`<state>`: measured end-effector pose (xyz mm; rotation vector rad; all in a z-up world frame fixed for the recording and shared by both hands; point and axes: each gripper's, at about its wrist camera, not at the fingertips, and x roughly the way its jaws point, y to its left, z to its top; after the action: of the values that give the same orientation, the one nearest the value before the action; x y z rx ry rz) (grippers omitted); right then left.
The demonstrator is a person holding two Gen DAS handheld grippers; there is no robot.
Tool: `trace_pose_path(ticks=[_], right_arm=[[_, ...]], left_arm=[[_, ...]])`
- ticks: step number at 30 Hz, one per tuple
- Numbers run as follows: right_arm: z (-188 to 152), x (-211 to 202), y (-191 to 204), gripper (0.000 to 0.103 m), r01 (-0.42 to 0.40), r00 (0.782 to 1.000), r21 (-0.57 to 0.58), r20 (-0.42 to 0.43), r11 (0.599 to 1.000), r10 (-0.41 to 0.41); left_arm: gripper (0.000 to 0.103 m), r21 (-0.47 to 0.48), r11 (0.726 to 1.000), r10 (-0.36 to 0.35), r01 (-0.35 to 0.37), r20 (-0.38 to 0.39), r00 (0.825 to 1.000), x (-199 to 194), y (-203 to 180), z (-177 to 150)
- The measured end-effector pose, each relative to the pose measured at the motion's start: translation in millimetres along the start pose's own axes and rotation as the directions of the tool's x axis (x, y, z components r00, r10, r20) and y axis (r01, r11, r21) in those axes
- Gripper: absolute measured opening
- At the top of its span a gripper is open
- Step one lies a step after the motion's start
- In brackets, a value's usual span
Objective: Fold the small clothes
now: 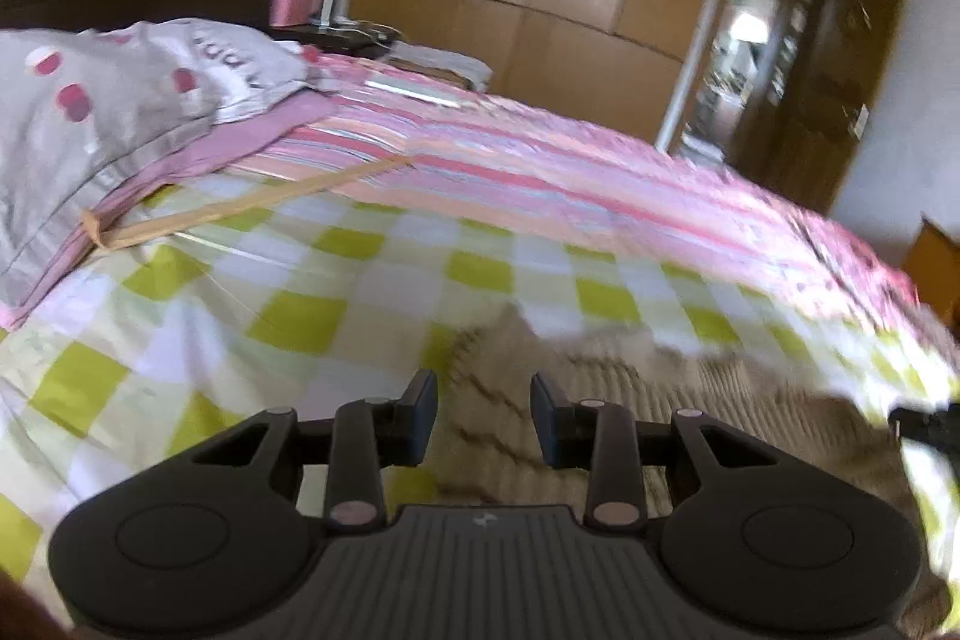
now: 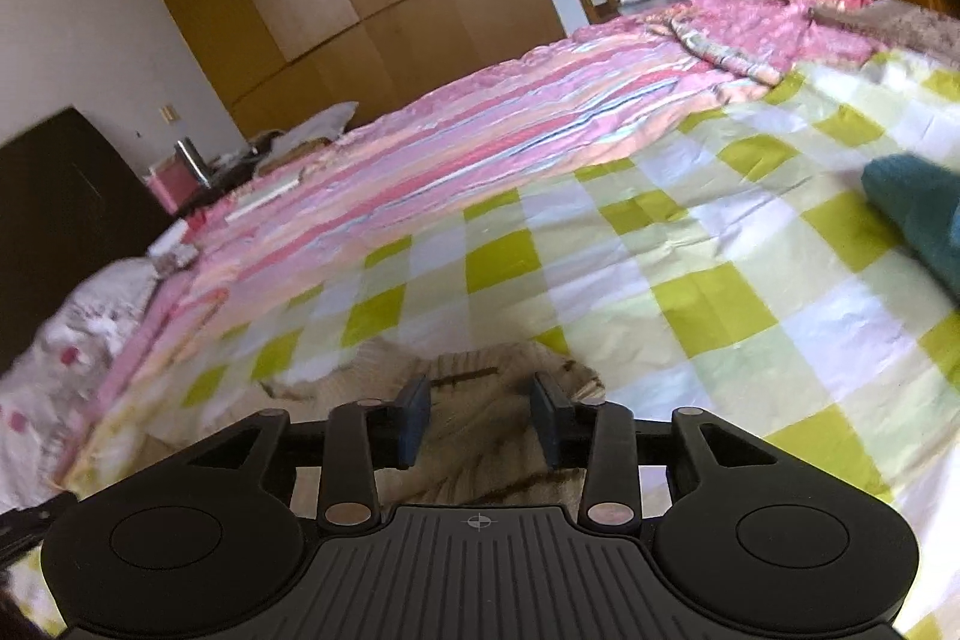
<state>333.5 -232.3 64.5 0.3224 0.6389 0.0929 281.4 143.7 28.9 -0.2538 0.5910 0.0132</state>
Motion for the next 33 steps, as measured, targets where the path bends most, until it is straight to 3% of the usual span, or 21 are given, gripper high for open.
trace_pose_path(ticks=[4, 11, 17, 33], right_arm=[[-1.1, -1.9, 3.2, 0.036, 0.064, 0.998, -0.081, 0.012, 0.995, -0.063], [-3.5, -8.5, 2.5, 0.036, 0.157, 0.988, -0.193, 0.036, 0.969, -0.153], [-6.0, -13.3, 10.2, 0.036, 0.198, 0.980, -0.267, 0.069, 0.943, -0.186], [-6.1, -15.9, 13.2, 0.036, 0.251, 0.968, -0.336, 0.112, 0.908, -0.226]], left_arm=[[0.040, 0.062, 0.998, 0.019, -0.015, -0.068, 0.998, 10.9, -13.6, -23.4], [0.040, 0.075, 0.995, 0.072, -0.067, -0.063, 0.995, 7.5, -16.7, -28.4], [0.040, 0.089, 0.992, 0.100, -0.095, -0.064, 0.993, 2.7, -14.9, -29.8], [0.042, 0.129, 0.986, 0.116, -0.107, -0.065, 0.991, -2.6, -13.9, -37.2]])
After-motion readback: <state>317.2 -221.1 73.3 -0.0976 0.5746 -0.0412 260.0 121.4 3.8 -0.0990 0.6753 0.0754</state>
